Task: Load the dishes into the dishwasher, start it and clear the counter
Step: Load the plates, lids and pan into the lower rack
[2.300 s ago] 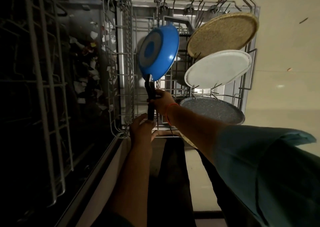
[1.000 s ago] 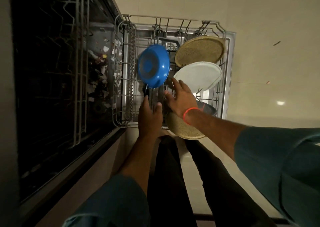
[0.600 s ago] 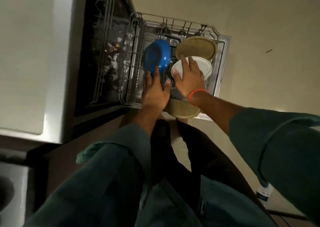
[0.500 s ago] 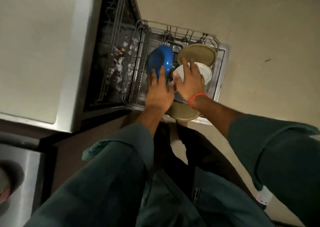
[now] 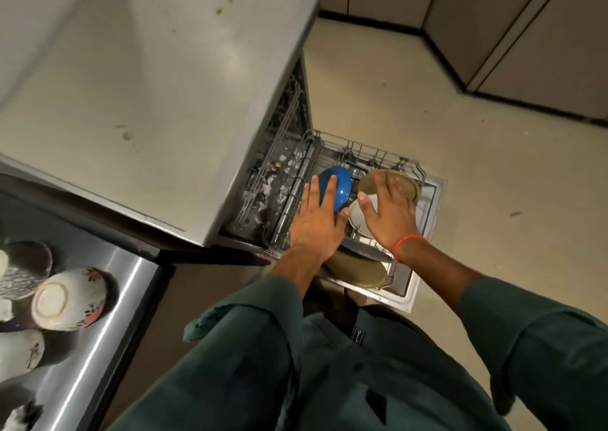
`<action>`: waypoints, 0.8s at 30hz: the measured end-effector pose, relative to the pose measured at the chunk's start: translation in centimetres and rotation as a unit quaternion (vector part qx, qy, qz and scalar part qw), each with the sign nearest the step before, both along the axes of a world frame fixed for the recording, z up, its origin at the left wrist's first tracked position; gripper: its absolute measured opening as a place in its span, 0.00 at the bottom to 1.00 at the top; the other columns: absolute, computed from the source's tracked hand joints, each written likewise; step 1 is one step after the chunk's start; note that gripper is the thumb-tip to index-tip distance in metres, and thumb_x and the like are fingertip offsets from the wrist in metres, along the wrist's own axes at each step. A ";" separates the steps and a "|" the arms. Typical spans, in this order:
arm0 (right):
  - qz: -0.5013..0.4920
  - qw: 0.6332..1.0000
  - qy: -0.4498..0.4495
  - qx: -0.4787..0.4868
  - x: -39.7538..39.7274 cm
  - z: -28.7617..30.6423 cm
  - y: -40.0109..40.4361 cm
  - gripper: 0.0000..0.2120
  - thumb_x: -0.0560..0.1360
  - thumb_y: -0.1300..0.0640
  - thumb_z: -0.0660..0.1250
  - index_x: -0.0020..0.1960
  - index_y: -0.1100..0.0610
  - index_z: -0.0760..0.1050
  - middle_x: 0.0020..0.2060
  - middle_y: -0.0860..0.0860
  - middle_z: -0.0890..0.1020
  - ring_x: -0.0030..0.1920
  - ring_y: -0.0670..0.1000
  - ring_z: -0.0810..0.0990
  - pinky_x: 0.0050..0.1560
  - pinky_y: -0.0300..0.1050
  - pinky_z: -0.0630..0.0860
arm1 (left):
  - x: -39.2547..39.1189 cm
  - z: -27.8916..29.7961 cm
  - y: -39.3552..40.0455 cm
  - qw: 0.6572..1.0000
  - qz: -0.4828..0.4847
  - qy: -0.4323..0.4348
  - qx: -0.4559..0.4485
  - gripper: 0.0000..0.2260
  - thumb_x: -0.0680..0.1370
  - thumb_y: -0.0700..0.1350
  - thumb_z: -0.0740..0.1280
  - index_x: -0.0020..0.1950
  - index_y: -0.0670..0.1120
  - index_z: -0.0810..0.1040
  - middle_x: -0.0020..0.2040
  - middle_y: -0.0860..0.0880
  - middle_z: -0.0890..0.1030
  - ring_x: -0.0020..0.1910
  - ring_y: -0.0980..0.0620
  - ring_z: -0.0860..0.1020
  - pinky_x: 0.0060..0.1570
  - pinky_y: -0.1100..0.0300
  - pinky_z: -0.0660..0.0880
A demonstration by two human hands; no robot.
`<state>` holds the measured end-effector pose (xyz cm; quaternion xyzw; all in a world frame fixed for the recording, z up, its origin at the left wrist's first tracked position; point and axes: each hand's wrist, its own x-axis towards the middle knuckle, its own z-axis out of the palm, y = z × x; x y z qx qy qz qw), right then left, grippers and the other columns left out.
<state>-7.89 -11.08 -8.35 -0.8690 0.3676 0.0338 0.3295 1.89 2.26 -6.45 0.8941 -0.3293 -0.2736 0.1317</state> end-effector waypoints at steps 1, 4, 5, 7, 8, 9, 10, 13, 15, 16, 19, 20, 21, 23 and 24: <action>0.004 1.000 0.000 0.003 0.1 0.4 0.2 0.31 0.84 0.40 0.51 0.82 0.49 0.49 0.82 0.53 0.51 0.81 0.55 0.48 0.78 0.59 0.49 | 0.0 0.3 0.4 1.000 0.003 -0.003 0.001 0.32 0.85 0.60 0.54 0.83 0.56 0.40 0.84 0.47 0.39 0.83 0.46 0.40 0.80 0.43 0.55; 0.029 1.000 -0.010 0.004 0.6 1.8 1.1 0.30 0.84 0.40 0.51 0.82 0.48 0.49 0.82 0.53 0.50 0.81 0.54 0.48 0.78 0.58 0.48 | -0.1 1.3 1.9 0.999 0.013 -0.038 -0.005 0.32 0.85 0.60 0.54 0.84 0.56 0.41 0.84 0.48 0.40 0.83 0.46 0.40 0.80 0.43 0.53; 0.038 0.999 -0.013 0.005 0.9 2.3 1.4 0.30 0.84 0.40 0.51 0.82 0.48 0.49 0.82 0.53 0.49 0.81 0.54 0.48 0.78 0.58 0.48 | -0.1 1.9 2.4 0.999 0.020 -0.047 -0.011 0.32 0.85 0.60 0.54 0.84 0.57 0.41 0.84 0.48 0.39 0.83 0.46 0.40 0.80 0.43 0.53; 0.058 0.998 -0.014 0.006 1.4 3.0 2.1 0.31 0.83 0.40 0.51 0.82 0.49 0.49 0.82 0.53 0.49 0.81 0.54 0.48 0.78 0.57 0.49 | -0.2 2.7 3.4 0.997 0.032 -0.064 -0.012 0.32 0.85 0.59 0.54 0.84 0.57 0.41 0.84 0.48 0.39 0.83 0.46 0.41 0.79 0.43 0.55; 0.068 0.998 -0.017 0.007 1.5 3.2 2.5 0.31 0.83 0.40 0.51 0.82 0.49 0.50 0.82 0.53 0.50 0.81 0.54 0.48 0.78 0.58 0.49 | -0.3 3.1 3.9 0.997 0.037 -0.072 -0.009 0.31 0.85 0.59 0.54 0.84 0.57 0.41 0.84 0.48 0.39 0.83 0.47 0.41 0.79 0.44 0.56; 0.079 0.997 -0.023 0.006 1.6 3.3 2.9 0.31 0.83 0.40 0.51 0.82 0.49 0.50 0.82 0.53 0.50 0.81 0.55 0.49 0.78 0.58 0.49 | -0.3 3.5 4.4 0.996 0.045 -0.078 -0.007 0.31 0.85 0.59 0.53 0.84 0.57 0.41 0.84 0.49 0.39 0.83 0.47 0.40 0.79 0.44 0.56; 0.091 0.995 -0.031 0.005 1.8 3.5 3.2 0.31 0.83 0.40 0.51 0.82 0.49 0.51 0.82 0.53 0.50 0.81 0.55 0.49 0.78 0.58 0.50 | -0.3 3.9 4.9 0.995 0.056 -0.080 -0.008 0.31 0.85 0.60 0.53 0.84 0.57 0.41 0.84 0.49 0.39 0.83 0.47 0.40 0.79 0.44 0.55; 0.119 0.992 -0.046 0.004 2.1 3.7 3.7 0.32 0.82 0.38 0.50 0.82 0.50 0.52 0.82 0.54 0.51 0.81 0.55 0.50 0.78 0.58 0.50 | -0.5 5.2 6.2 0.994 0.087 -0.072 -0.006 0.31 0.85 0.60 0.54 0.84 0.58 0.41 0.84 0.49 0.38 0.83 0.47 0.39 0.80 0.44 0.53; 0.139 0.989 -0.049 0.009 2.3 3.8 4.0 0.36 0.79 0.36 0.48 0.82 0.51 0.53 0.81 0.55 0.52 0.81 0.56 0.50 0.79 0.58 0.50 | -0.8 5.9 7.2 0.992 0.104 -0.070 0.001 0.31 0.86 0.60 0.53 0.84 0.57 0.40 0.84 0.49 0.38 0.83 0.47 0.38 0.80 0.43 0.52; 0.144 0.988 -0.048 0.010 2.2 3.7 3.9 0.37 0.78 0.35 0.47 0.82 0.52 0.53 0.81 0.55 0.52 0.81 0.56 0.50 0.79 0.59 0.51 | -0.9 6.0 7.4 0.992 0.109 -0.069 0.001 0.31 0.86 0.60 0.53 0.83 0.57 0.40 0.84 0.49 0.38 0.83 0.47 0.38 0.80 0.43 0.52; 0.177 0.983 -0.047 0.009 2.2 3.6 4.2 0.38 0.77 0.34 0.46 0.82 0.52 0.52 0.81 0.55 0.52 0.81 0.56 0.49 0.79 0.61 0.50 | -1.5 6.1 8.4 0.988 0.140 -0.067 -0.007 0.31 0.86 0.60 0.53 0.83 0.58 0.40 0.84 0.49 0.38 0.83 0.46 0.38 0.80 0.41 0.51; 0.187 0.981 -0.042 0.008 2.3 3.6 4.1 0.38 0.77 0.34 0.46 0.82 0.51 0.52 0.82 0.55 0.52 0.81 0.56 0.49 0.79 0.61 0.50 | -1.7 6.1 8.7 0.986 0.151 -0.065 -0.012 0.30 0.86 0.60 0.53 0.83 0.58 0.40 0.84 0.49 0.38 0.83 0.46 0.38 0.80 0.41 0.51; 0.194 0.980 -0.036 0.006 2.2 3.7 4.0 0.38 0.77 0.34 0.46 0.82 0.51 0.52 0.82 0.55 0.52 0.81 0.56 0.49 0.79 0.61 0.50 | -1.9 6.0 8.8 0.985 0.159 -0.061 -0.016 0.30 0.86 0.60 0.53 0.83 0.59 0.40 0.84 0.49 0.38 0.83 0.46 0.38 0.80 0.41 0.51; 0.216 0.976 -0.025 -0.001 2.0 3.9 4.0 0.38 0.77 0.32 0.46 0.82 0.50 0.51 0.82 0.54 0.51 0.81 0.56 0.49 0.78 0.62 0.51 | -2.5 5.6 9.4 0.982 0.177 -0.053 -0.020 0.30 0.86 0.59 0.53 0.83 0.59 0.40 0.84 0.48 0.39 0.83 0.46 0.39 0.80 0.40 0.51; 0.226 0.974 -0.025 -0.006 2.0 3.7 3.9 0.38 0.77 0.30 0.45 0.82 0.49 0.51 0.82 0.54 0.51 0.81 0.56 0.50 0.78 0.63 0.51 | -2.8 5.4 9.6 0.981 0.188 -0.049 -0.024 0.30 0.86 0.59 0.53 0.83 0.59 0.40 0.84 0.48 0.39 0.83 0.45 0.39 0.80 0.40 0.51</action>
